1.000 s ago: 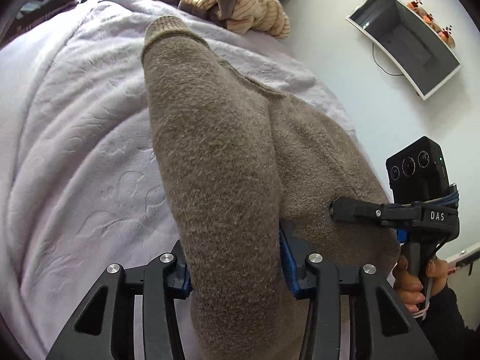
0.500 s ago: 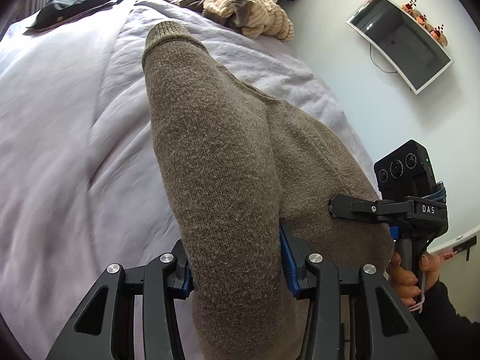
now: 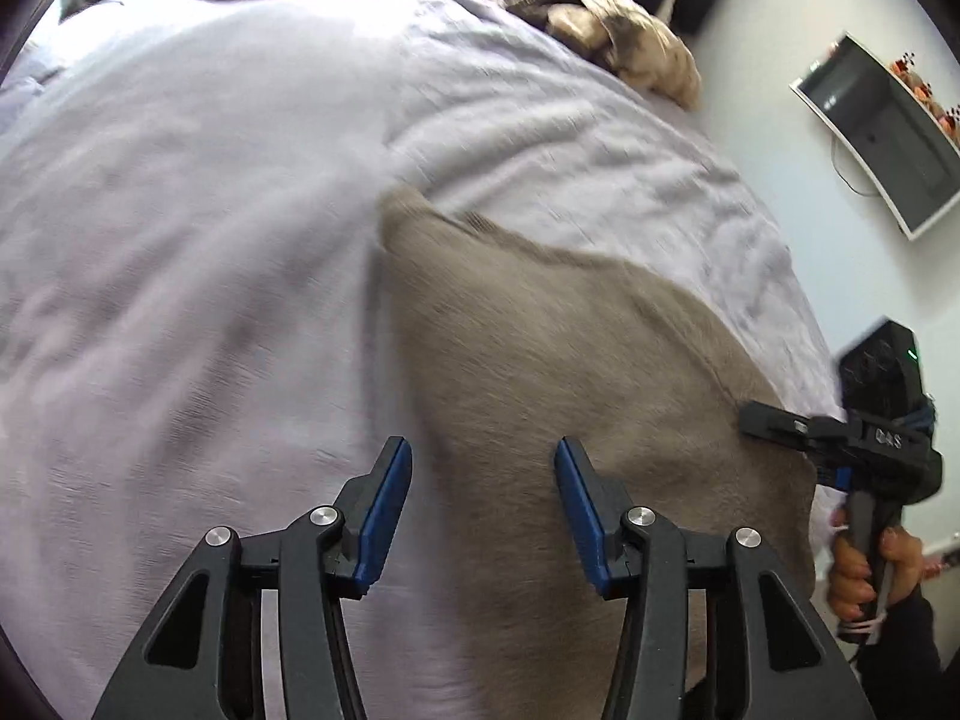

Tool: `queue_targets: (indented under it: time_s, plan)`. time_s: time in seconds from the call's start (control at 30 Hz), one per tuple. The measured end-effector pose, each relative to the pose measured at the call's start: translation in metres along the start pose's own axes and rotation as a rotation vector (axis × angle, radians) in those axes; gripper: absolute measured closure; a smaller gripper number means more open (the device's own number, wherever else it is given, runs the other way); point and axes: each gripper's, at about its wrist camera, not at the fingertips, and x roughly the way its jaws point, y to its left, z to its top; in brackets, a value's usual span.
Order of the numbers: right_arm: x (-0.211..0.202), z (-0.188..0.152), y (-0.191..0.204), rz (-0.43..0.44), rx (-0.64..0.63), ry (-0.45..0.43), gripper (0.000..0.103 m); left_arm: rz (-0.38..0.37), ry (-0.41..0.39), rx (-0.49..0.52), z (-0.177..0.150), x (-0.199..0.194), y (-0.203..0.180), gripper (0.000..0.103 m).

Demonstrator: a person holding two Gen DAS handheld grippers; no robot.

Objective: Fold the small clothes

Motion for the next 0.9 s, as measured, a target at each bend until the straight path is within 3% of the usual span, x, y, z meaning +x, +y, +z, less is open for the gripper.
queue_targets:
  time_s: [0.1,0.17,0.23,0.33,0.47,0.5,0.53,0.6,0.73,0.9]
  plan:
    - [-0.033,-0.006,-0.005,-0.105,-0.030,-0.079,0.057,0.067,-0.057,0.010,0.006,-0.012,0.007,0.051]
    - [-0.049,-0.004,0.001,-0.132,-0.049,-0.129,0.058,0.066,-0.071,0.002,0.007,-0.017,0.012,0.051]
    - [-0.062,-0.006,0.008,-0.114,-0.072,-0.148,0.069,0.066,-0.066,-0.001,0.008,-0.013,0.009,0.051]
    - [-0.064,-0.013,0.036,-0.132,-0.179,-0.129,0.073,0.073,-0.040,0.039,0.000,-0.005,-0.008,0.051]
    - [-0.045,-0.045,0.066,-0.198,-0.339,-0.066,0.073,0.149,-0.021,0.129,-0.018,0.009,-0.027,0.050]
    - [-0.043,-0.053,0.065,-0.237,-0.360,-0.048,0.073,0.164,-0.020,0.140,-0.024,0.009,-0.027,0.045]
    - [-0.048,-0.068,0.055,-0.273,-0.372,-0.038,0.073,0.181,-0.027,0.145,-0.028,0.010,-0.027,0.039]
    - [-0.037,-0.078,0.040,-0.349,-0.366,-0.010,0.074,0.181,-0.043,0.143,-0.033,0.008,-0.024,0.038]
    - [-0.039,-0.093,0.021,-0.378,-0.336,-0.022,0.078,0.156,-0.047,0.101,-0.039,0.003,-0.022,0.038]
    - [-0.052,-0.109,0.019,-0.411,-0.347,-0.051,0.078,0.176,-0.069,0.085,-0.044,-0.001,-0.024,0.038]
